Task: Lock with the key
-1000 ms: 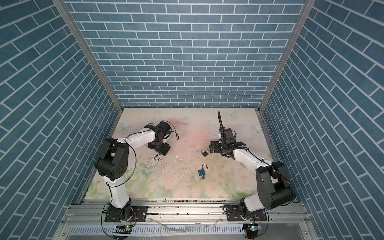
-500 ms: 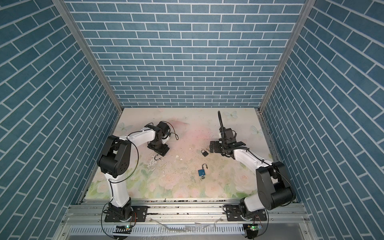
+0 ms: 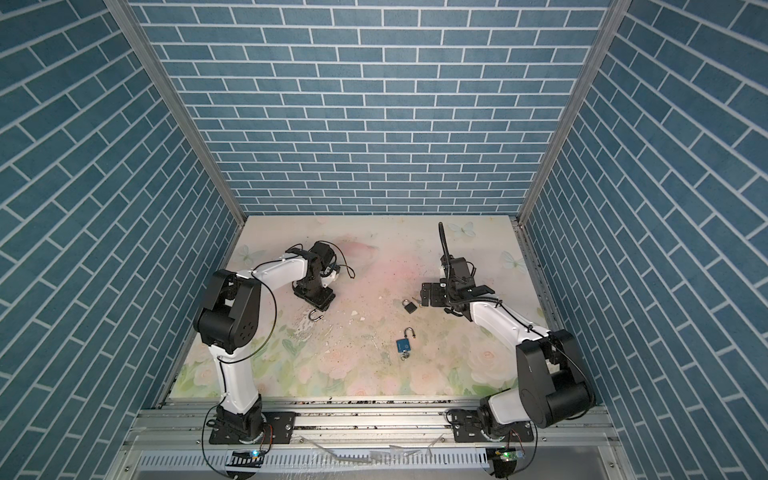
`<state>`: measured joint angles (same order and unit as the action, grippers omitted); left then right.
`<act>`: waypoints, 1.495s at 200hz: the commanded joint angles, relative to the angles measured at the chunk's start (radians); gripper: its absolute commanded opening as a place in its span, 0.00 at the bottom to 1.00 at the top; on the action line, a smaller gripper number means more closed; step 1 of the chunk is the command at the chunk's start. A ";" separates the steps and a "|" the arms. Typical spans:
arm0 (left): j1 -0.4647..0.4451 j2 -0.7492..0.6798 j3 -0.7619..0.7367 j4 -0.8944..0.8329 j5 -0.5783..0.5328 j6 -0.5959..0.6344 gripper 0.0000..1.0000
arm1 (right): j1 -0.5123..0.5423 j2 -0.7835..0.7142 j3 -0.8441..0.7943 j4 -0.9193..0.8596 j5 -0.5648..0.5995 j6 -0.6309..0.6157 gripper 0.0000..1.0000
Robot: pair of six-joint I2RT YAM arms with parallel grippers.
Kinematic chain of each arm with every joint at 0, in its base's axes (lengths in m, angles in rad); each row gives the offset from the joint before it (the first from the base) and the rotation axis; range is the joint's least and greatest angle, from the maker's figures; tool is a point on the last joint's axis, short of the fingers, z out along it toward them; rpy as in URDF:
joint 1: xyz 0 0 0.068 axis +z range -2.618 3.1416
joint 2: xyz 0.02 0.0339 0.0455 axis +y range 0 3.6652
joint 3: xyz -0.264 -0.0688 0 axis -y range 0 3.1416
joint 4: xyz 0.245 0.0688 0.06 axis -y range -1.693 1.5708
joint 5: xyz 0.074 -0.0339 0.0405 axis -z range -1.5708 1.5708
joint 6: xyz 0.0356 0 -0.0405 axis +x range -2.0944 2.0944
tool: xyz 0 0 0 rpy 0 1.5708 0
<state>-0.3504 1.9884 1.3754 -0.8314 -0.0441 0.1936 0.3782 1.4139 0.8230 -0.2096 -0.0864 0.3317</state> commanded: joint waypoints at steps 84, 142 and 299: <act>0.014 0.135 0.090 -0.072 -0.026 0.076 0.66 | -0.012 -0.049 -0.009 -0.028 0.016 -0.022 0.99; 0.016 0.146 0.104 -0.080 -0.025 0.073 0.45 | -0.016 -0.090 -0.041 -0.032 0.022 -0.011 0.99; -0.174 0.004 0.187 -0.027 -0.097 0.105 0.32 | -0.070 -0.392 -0.090 -0.192 -0.073 0.142 0.99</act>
<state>-0.4648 2.0418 1.5063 -0.8738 -0.1165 0.2737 0.3294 1.0939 0.7437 -0.3283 -0.1280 0.4065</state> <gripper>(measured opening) 0.478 0.989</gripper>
